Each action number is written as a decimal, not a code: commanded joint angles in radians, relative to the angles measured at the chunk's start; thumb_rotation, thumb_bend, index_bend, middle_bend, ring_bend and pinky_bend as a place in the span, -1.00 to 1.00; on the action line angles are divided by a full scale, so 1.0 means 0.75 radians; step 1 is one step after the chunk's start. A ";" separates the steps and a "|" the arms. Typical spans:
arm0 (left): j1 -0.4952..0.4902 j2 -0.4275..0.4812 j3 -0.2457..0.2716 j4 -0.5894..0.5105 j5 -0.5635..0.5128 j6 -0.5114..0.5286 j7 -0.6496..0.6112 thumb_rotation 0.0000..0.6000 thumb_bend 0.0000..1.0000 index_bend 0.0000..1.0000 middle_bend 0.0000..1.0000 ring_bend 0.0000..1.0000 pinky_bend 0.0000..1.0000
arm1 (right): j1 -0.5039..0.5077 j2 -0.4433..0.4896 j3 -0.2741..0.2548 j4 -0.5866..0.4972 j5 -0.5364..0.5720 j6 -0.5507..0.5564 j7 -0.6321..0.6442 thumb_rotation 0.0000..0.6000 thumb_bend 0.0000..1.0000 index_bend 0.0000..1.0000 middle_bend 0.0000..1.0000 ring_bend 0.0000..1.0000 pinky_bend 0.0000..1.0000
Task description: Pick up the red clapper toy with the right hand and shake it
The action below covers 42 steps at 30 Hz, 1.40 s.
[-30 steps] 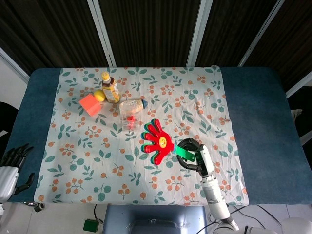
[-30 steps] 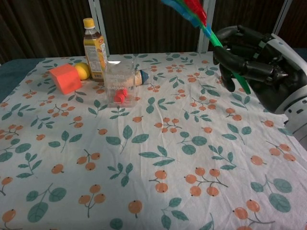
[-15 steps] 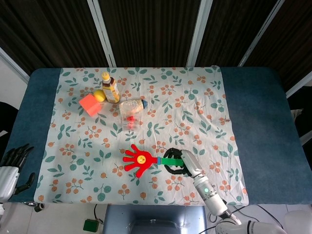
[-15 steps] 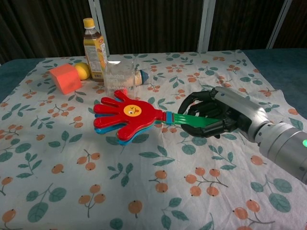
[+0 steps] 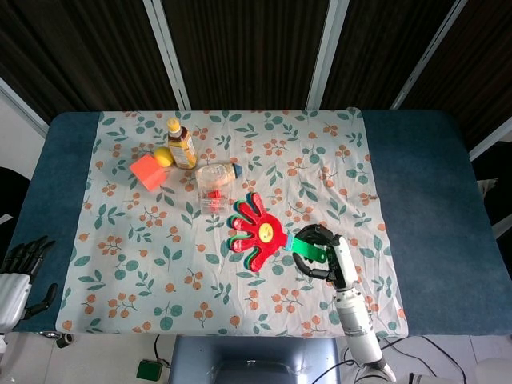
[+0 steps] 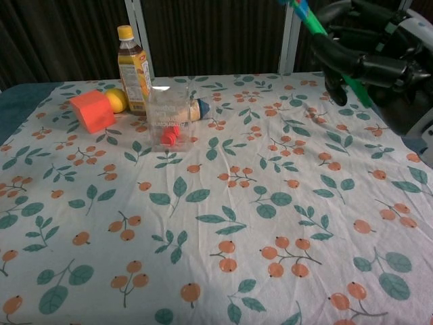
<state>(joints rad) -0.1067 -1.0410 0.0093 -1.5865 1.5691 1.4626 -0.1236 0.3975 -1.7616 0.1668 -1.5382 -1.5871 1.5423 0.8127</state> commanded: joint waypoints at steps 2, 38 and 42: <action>-0.001 -0.001 0.001 -0.001 0.000 -0.004 0.003 1.00 -0.11 -1.00 -1.00 -1.00 -0.91 | 0.000 -0.031 -0.001 0.089 0.004 -0.070 -0.030 1.00 0.11 0.89 0.45 0.58 0.81; 0.005 0.007 0.004 0.001 0.007 0.006 -0.019 1.00 -0.11 -1.00 -1.00 -1.00 -0.91 | 0.169 0.109 -0.035 0.299 0.399 -0.695 -1.044 1.00 -0.02 -0.84 -0.49 -0.64 -0.26; 0.005 0.007 0.004 0.002 0.008 0.007 -0.019 1.00 -0.11 -1.00 -1.00 -1.00 -0.91 | 0.138 0.224 -0.040 0.162 0.378 -0.621 -1.145 1.00 -0.21 -0.96 -0.61 -0.78 -0.48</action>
<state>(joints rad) -0.1026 -1.0355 0.0124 -1.5852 1.5751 1.4677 -0.1380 0.5155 -1.6438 0.1410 -1.3612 -1.2938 1.0437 0.0015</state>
